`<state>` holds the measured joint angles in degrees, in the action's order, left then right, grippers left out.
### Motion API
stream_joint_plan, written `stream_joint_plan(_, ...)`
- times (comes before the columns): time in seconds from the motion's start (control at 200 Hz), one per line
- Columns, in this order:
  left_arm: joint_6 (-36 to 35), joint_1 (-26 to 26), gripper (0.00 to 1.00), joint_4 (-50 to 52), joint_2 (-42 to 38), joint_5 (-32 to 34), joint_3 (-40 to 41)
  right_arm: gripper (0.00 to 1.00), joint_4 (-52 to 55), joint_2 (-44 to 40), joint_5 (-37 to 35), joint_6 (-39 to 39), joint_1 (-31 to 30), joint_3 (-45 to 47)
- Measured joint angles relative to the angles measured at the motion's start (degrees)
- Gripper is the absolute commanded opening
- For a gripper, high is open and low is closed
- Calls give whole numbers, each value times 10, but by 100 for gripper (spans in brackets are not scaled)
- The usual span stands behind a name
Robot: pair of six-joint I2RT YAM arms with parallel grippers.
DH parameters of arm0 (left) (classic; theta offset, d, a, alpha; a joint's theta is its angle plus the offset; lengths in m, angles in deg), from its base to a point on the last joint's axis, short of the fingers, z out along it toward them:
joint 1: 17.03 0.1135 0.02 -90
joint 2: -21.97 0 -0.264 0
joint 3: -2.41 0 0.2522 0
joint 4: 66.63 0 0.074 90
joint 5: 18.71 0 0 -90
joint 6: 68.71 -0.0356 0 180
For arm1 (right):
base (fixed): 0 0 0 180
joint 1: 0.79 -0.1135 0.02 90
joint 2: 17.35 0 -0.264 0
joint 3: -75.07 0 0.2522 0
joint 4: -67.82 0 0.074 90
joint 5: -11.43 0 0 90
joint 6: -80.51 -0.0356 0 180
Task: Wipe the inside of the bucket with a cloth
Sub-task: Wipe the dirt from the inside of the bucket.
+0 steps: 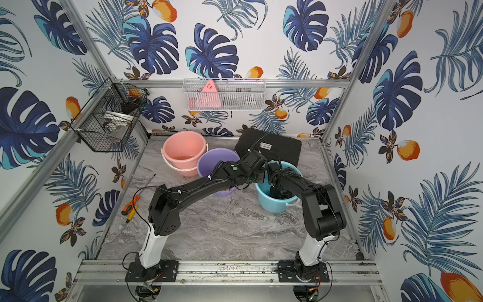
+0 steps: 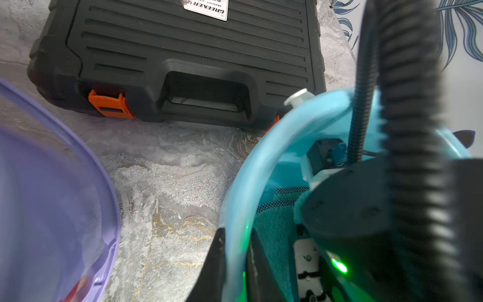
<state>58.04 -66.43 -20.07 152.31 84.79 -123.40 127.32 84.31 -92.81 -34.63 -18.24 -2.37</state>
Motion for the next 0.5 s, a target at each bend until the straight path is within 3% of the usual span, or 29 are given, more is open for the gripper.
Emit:
stream_joint_plan(0.275,1,-1,0,-23,-9,0,23,0,-23,10,79,2,7,12)
stream_joint_plan(0.5,9,-12,0,-28,-29,35,53,0,-105,-8,279,36,10,29)
